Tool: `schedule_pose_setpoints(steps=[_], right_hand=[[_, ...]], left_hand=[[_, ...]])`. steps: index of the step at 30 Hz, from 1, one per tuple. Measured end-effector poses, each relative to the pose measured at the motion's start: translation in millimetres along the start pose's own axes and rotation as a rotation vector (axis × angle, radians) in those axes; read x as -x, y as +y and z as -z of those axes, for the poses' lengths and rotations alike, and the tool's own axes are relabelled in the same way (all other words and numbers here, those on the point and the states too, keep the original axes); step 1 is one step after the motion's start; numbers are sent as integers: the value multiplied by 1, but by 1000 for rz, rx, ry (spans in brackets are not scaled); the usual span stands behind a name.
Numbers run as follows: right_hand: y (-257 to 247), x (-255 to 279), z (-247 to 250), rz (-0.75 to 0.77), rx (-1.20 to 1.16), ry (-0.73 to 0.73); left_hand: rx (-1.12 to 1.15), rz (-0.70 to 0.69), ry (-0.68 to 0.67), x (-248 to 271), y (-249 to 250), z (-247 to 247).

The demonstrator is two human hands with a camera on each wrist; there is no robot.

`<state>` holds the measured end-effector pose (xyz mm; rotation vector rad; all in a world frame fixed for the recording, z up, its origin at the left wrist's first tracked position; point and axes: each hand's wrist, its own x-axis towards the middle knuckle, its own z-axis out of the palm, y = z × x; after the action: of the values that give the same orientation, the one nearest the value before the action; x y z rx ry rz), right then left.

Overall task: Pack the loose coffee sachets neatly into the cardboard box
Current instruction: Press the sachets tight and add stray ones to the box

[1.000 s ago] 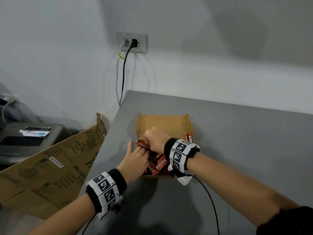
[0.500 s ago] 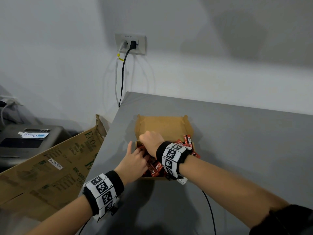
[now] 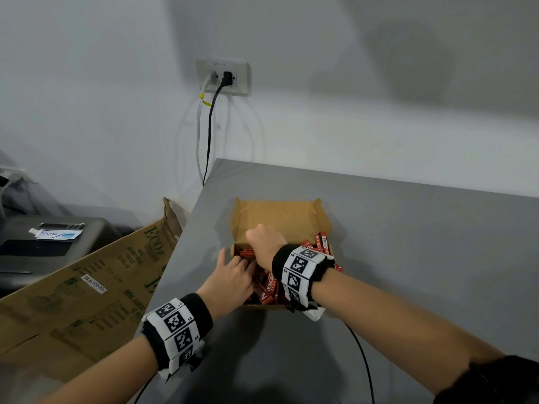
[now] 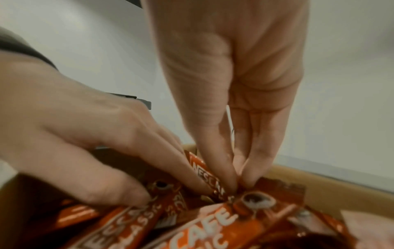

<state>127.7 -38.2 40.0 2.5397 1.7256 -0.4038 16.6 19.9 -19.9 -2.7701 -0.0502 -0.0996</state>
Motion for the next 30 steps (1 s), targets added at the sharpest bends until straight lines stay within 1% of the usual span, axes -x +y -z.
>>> schedule_pose_setpoints(steps=[4, 7, 13, 18, 22, 25, 28, 30], right_hand=[[-1, 2, -2, 31, 13, 27], [-1, 2, -4, 58, 30, 32], [1, 4, -2, 41, -18, 42], [1, 5, -5, 29, -5, -4], [4, 7, -2, 16, -43, 6], [4, 10, 0, 50, -19, 6], [6, 12, -5, 118, 41, -41], [7, 14, -11, 114, 82, -58]], left_hand=[[-28, -14, 11, 1, -1, -3], [-27, -4, 47, 0, 0, -4], [3, 37, 85, -1, 2, -5], [51, 29, -4, 0, 0, -14], [136, 1, -17, 0, -6, -20], [162, -32, 5, -2, -13, -22], [192, -53, 48, -4, -17, -24], [211, -49, 65, -4, -16, -25]])
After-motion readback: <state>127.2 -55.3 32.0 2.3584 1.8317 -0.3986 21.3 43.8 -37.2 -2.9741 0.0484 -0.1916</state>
